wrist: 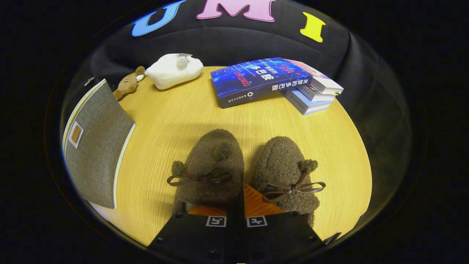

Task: Open the storage box then place both shoes into the box .Put the left shoe in first, then the right shoe, with the right side of both shoes facing outward in a uniform manner.

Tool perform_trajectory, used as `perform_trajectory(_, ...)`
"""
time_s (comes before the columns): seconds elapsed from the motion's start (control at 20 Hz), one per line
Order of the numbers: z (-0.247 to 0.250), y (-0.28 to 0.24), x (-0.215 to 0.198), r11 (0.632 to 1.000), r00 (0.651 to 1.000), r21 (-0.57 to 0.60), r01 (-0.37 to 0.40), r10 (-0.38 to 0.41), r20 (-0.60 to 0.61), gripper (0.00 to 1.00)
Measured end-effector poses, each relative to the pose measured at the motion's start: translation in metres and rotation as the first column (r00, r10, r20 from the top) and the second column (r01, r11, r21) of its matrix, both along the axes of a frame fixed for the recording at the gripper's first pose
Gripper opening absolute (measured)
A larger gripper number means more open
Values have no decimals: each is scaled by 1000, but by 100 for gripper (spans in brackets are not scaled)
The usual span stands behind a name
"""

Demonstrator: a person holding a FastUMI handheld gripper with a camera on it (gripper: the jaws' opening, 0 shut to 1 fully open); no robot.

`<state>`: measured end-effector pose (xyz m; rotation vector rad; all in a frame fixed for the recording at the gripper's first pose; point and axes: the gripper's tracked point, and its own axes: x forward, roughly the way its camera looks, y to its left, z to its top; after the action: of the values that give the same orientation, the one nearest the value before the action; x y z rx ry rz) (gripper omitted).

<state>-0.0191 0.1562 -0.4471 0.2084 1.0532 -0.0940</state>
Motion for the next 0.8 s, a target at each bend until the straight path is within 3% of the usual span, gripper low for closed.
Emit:
perform_trajectory(0.4, 60, 6, -12, 995, 994, 90, 33, -43, 101, 5)
perform_trajectory(0.8, 185, 1, -35, 993, 964, 113, 34, -63, 259, 5)
